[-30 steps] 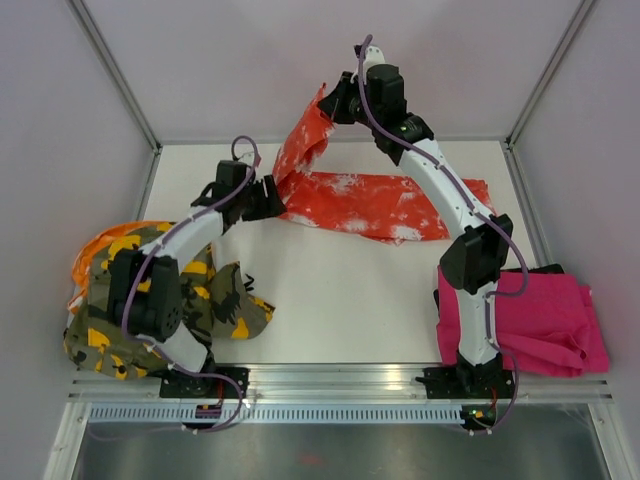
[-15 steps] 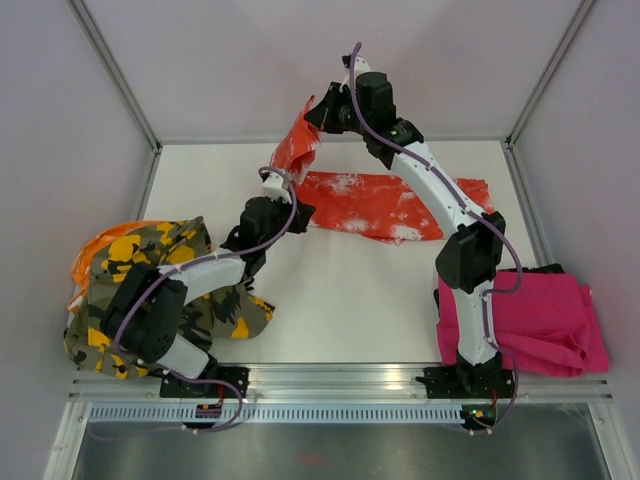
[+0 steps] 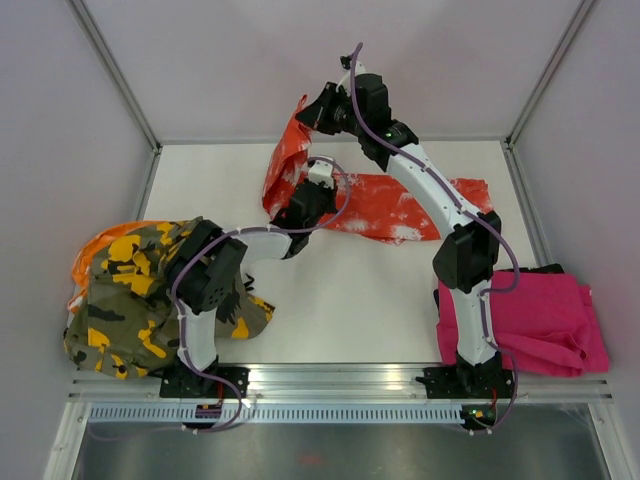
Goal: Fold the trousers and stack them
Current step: Fold the trousers
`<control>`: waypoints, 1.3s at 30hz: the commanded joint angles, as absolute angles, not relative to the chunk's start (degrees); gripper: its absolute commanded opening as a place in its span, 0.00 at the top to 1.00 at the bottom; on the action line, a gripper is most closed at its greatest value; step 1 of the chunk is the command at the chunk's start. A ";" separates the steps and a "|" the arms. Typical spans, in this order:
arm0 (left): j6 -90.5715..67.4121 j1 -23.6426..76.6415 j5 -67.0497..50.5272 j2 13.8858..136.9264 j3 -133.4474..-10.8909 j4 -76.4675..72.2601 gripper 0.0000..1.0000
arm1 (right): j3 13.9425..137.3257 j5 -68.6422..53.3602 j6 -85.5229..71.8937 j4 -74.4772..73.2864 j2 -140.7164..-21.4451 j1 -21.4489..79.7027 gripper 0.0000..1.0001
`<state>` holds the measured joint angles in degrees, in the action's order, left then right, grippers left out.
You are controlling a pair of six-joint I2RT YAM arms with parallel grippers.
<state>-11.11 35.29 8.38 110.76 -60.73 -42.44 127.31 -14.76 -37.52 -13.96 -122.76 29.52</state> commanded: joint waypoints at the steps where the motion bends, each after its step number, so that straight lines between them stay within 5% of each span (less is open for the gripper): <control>1: -0.10 36.83 25.54 114.16 -69.59 -32.55 0.98 | 129.03 -16.87 -40.95 -8.79 -122.61 30.06 1.00; 5: 10.26 35.34 40.24 116.46 -72.16 -27.69 0.98 | 127.53 -17.05 -40.96 -8.53 -121.65 30.94 1.00; 12: -1.73 24.44 23.39 109.08 -63.90 -22.94 0.98 | 123.58 -17.14 -39.38 -8.44 -120.24 31.11 1.00; 19: -11.50 22.07 32.77 107.23 -63.81 -17.23 0.98 | 117.69 -13.10 -36.66 -8.44 -117.60 31.03 1.00; 39: -18.98 15.82 21.97 109.34 -65.21 -11.26 0.98 | 116.89 -17.31 -32.26 -8.44 -126.91 27.95 1.00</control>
<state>-16.10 16.14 22.31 110.08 -63.48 -13.65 115.00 -15.18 -33.71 -9.85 -125.54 28.88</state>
